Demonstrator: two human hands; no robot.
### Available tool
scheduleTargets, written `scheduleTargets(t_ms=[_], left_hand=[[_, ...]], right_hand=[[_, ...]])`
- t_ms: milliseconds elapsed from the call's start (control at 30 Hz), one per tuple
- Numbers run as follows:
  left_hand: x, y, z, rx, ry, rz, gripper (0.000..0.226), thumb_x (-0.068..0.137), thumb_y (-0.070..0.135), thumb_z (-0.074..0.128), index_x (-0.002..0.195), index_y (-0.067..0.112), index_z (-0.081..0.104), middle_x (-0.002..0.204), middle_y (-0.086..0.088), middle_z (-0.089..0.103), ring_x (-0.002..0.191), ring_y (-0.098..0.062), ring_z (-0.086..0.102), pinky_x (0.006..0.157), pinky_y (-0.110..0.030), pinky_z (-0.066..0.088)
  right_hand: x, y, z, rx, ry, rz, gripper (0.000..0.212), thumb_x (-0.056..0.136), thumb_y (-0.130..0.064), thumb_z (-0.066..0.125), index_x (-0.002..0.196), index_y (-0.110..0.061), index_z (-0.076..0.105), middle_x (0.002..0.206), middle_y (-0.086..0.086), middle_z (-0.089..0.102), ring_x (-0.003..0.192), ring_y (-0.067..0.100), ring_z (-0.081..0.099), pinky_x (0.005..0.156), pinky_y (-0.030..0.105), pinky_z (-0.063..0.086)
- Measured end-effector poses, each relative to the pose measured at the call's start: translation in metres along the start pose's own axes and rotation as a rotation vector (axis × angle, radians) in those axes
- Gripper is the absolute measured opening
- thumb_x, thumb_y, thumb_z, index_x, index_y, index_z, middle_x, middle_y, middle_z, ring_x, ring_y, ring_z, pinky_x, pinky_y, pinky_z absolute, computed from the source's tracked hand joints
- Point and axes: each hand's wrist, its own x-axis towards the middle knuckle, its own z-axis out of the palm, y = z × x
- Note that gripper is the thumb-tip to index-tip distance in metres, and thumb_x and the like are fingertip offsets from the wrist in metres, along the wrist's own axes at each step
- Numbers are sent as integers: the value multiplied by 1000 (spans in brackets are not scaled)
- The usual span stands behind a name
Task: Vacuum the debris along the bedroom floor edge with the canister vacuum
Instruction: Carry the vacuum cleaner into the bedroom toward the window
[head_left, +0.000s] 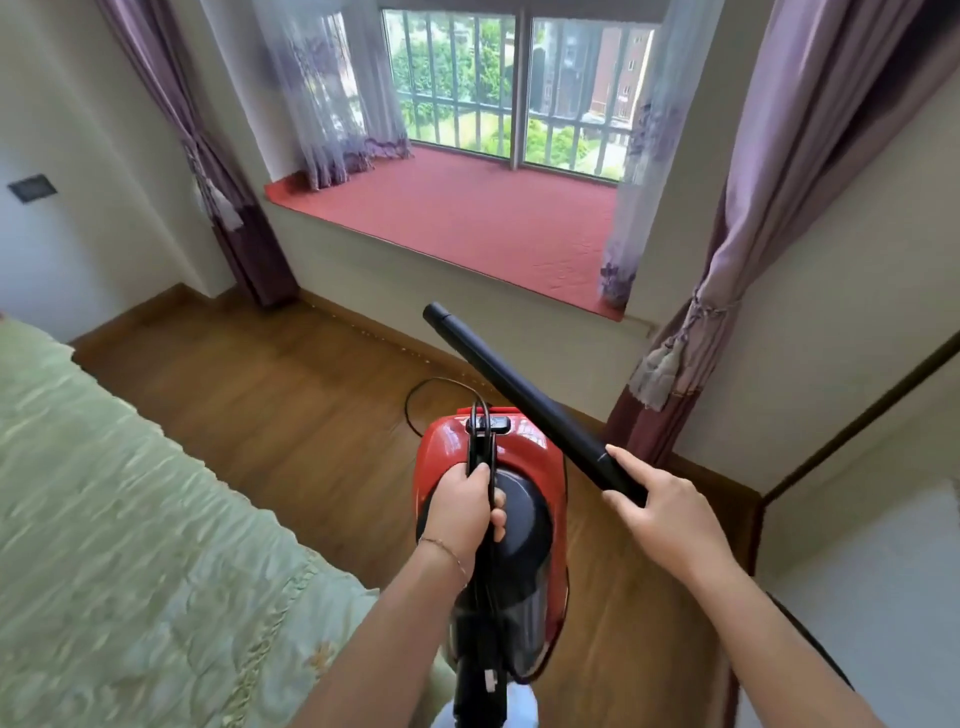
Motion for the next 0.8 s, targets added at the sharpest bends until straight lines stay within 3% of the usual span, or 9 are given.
scheduleTargets(t_ms=[133, 267, 467, 800], left_hand=[[69, 23, -3, -40, 76, -18, 24, 98, 17, 34, 80, 12, 49, 52, 1, 46, 33, -7, 40, 32, -20, 35], [141, 64, -12, -82, 136, 1, 22, 98, 17, 34, 83, 11, 48, 55, -1, 45, 34, -7, 39, 33, -20, 35], [226, 133, -44, -121, 222, 60, 20, 96, 18, 35, 82, 12, 47, 56, 0, 44, 36, -7, 38, 35, -21, 35], [334, 204, -109, -206, 436, 68, 20, 97, 17, 35, 82, 12, 47, 56, 1, 45, 35, -6, 38, 35, -20, 35]], right_hand=[[76, -11, 9, -25, -43, -52, 57, 89, -37, 60, 140, -41, 36, 99, -10, 61, 67, 0, 55, 52, 9, 39], [165, -36, 16, -40, -93, -94, 57, 88, -37, 61, 139, -44, 37, 115, -5, 65, 80, 6, 59, 62, 14, 44], [285, -98, 42, -53, -147, -178, 54, 86, -38, 61, 135, -50, 40, 108, -8, 66, 89, 14, 60, 73, 26, 46], [440, -184, 103, -63, -264, -360, 54, 88, -36, 61, 137, -44, 40, 113, -4, 65, 92, 15, 59, 70, 23, 41]])
